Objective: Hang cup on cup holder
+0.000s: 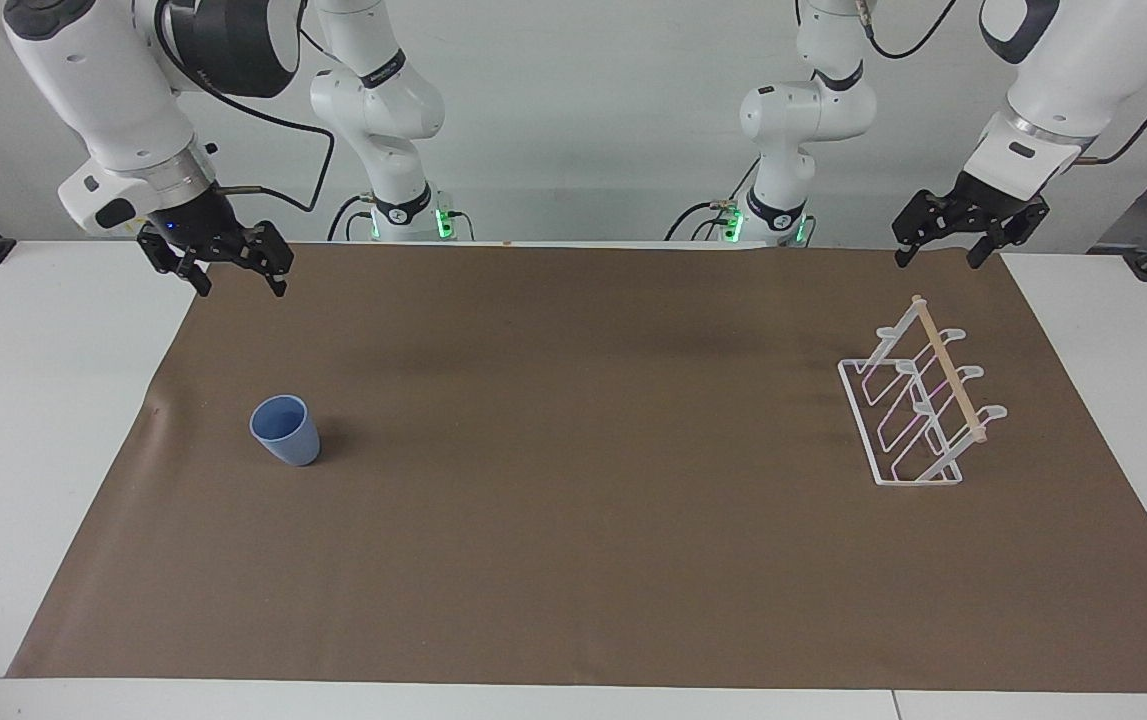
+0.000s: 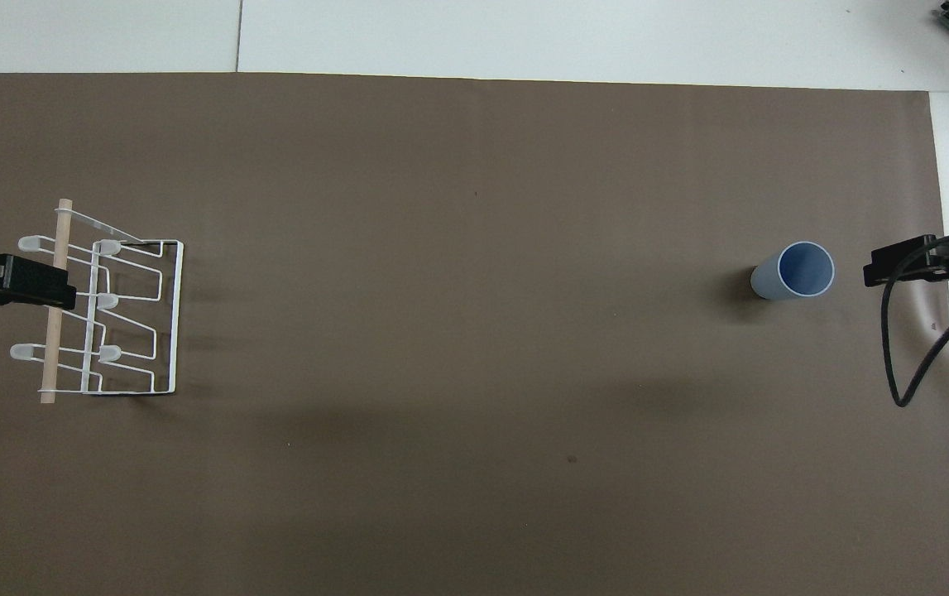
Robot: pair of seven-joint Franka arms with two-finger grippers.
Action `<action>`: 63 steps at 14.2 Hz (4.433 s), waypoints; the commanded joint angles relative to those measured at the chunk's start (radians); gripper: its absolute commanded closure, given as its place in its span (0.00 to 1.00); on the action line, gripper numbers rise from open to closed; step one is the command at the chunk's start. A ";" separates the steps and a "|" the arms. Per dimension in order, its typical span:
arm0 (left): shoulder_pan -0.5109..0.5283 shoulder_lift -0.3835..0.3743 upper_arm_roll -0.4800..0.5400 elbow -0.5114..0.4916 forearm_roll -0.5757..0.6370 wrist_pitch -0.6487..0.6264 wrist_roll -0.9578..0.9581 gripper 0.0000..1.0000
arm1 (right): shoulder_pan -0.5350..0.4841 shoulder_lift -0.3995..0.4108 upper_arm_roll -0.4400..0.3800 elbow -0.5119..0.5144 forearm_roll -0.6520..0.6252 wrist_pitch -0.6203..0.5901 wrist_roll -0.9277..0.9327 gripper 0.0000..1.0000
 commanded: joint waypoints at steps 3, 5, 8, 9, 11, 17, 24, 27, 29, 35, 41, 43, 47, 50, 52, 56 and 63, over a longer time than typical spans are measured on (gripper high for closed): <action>-0.006 -0.015 -0.007 0.005 0.017 -0.008 0.018 0.00 | -0.014 -0.021 0.010 -0.025 -0.014 0.008 0.013 0.00; -0.004 -0.024 -0.007 -0.009 0.017 -0.003 0.020 0.00 | -0.012 -0.021 0.010 -0.025 -0.014 0.008 0.006 0.00; -0.001 -0.041 -0.007 -0.043 0.017 0.020 0.020 0.00 | -0.012 -0.023 0.010 -0.031 -0.014 0.006 0.004 0.00; -0.001 -0.045 -0.007 -0.060 0.017 0.029 0.020 0.00 | -0.012 -0.030 0.010 -0.042 -0.014 0.006 0.004 0.00; -0.004 -0.056 -0.007 -0.084 0.017 0.046 0.020 0.00 | -0.002 -0.038 0.010 -0.062 -0.015 0.021 -0.006 0.00; -0.003 -0.072 -0.007 -0.115 0.017 0.058 0.021 0.00 | 0.032 -0.037 0.019 -0.139 -0.014 0.262 -0.036 0.00; -0.003 -0.079 -0.007 -0.135 0.017 0.077 0.020 0.00 | 0.032 0.060 0.019 -0.269 -0.012 0.481 -0.045 0.00; -0.001 -0.084 -0.007 -0.136 0.017 0.078 0.020 0.00 | 0.034 0.106 0.019 -0.298 -0.012 0.547 -0.042 0.00; -0.001 -0.085 -0.007 -0.143 0.017 0.080 0.020 0.00 | 0.032 0.124 0.018 -0.336 -0.012 0.616 -0.037 0.00; -0.003 -0.085 -0.007 -0.143 0.017 0.078 0.020 0.00 | 0.031 0.196 0.018 -0.393 -0.012 0.759 -0.037 0.00; -0.001 -0.085 -0.007 -0.141 0.017 0.078 0.020 0.00 | 0.025 0.235 0.018 -0.409 -0.012 0.784 -0.042 0.16; -0.001 -0.085 -0.007 -0.141 0.017 0.078 0.018 0.00 | 0.023 0.235 0.018 -0.409 -0.017 0.778 -0.046 0.44; -0.001 -0.085 -0.007 -0.143 0.017 0.078 0.020 0.00 | 0.022 0.235 0.018 -0.409 -0.024 0.775 -0.076 0.85; -0.001 -0.085 -0.007 -0.143 0.017 0.078 0.020 0.00 | 0.020 0.235 0.016 -0.409 -0.024 0.772 -0.074 1.00; -0.001 -0.085 -0.007 -0.143 0.017 0.078 0.021 0.00 | 0.020 0.235 0.016 -0.407 -0.024 0.772 -0.074 1.00; 0.000 -0.087 -0.007 -0.149 0.017 0.080 0.021 0.00 | 0.018 0.232 0.016 -0.384 -0.026 0.720 -0.076 1.00; -0.001 -0.092 -0.007 -0.150 0.017 0.080 0.021 0.00 | 0.035 0.183 0.028 -0.208 -0.026 0.459 -0.079 1.00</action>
